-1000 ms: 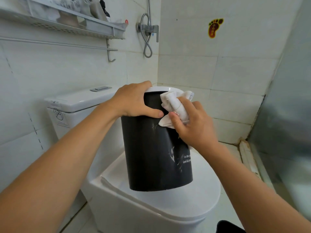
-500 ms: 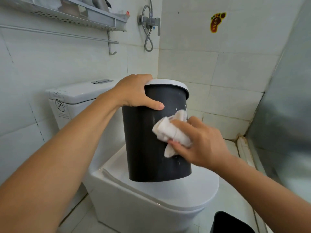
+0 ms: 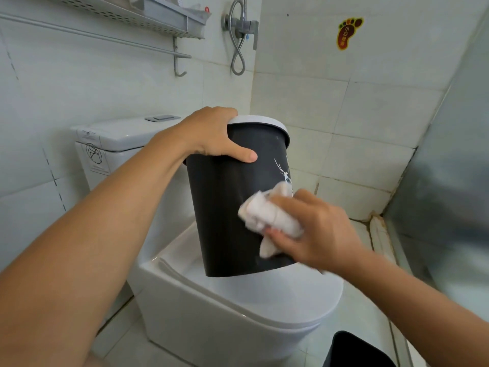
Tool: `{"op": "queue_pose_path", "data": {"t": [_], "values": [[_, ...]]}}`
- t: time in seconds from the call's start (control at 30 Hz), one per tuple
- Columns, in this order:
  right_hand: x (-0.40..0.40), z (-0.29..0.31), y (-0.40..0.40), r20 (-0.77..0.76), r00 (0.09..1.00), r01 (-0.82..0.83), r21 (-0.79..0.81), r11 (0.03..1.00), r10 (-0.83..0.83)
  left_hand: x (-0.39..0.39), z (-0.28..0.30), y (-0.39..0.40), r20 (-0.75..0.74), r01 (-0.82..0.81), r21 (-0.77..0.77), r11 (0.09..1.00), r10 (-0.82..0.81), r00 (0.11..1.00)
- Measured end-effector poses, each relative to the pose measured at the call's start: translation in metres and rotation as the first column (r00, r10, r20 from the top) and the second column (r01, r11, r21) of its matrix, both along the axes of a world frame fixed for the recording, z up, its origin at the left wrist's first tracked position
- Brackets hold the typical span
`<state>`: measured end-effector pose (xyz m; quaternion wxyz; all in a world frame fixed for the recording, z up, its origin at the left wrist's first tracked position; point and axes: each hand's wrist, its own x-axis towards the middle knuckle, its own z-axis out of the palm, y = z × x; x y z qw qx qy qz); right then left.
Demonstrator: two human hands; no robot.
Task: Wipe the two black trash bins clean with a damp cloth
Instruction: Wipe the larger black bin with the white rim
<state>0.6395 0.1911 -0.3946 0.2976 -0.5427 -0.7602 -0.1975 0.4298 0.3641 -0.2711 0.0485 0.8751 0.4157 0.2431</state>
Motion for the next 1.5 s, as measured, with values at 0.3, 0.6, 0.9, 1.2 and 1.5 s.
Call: {"op": "queue_pose_path", "data": {"t": [0.3, 0.6, 0.9, 1.2, 1.5], "values": [[-0.008, -0.022, -0.026, 0.172, 0.975, -0.132, -0.047, 0.99, 0.138, 0.0, -0.001, 0.006, 0.005, -0.039, -0.022, 0.999, 0.039, 0.999], [-0.009, 0.005, 0.014, -0.084, 0.99, 0.114, 0.035, 0.993, -0.11, 0.002, 0.0, 0.006, -0.022, -0.074, -0.011, 0.997, 0.074, 0.997], [-0.003, 0.007, 0.008, 0.116, 0.993, -0.042, 0.036, 0.998, 0.038, 0.005, 0.002, 0.001, -0.021, -0.04, -0.015, 0.999, 0.039, 0.999], [0.004, 0.034, 0.05, -0.373, 0.925, 0.083, 0.009, 0.997, -0.073, -0.002, 0.001, -0.001, 0.012, 0.025, -0.049, 0.998, -0.024, 1.0], [0.008, -0.001, -0.006, 0.056, 0.992, -0.11, -0.032, 0.993, 0.112, -0.001, 0.003, -0.001, -0.008, 0.048, -0.024, 0.999, -0.048, 0.999]]}}
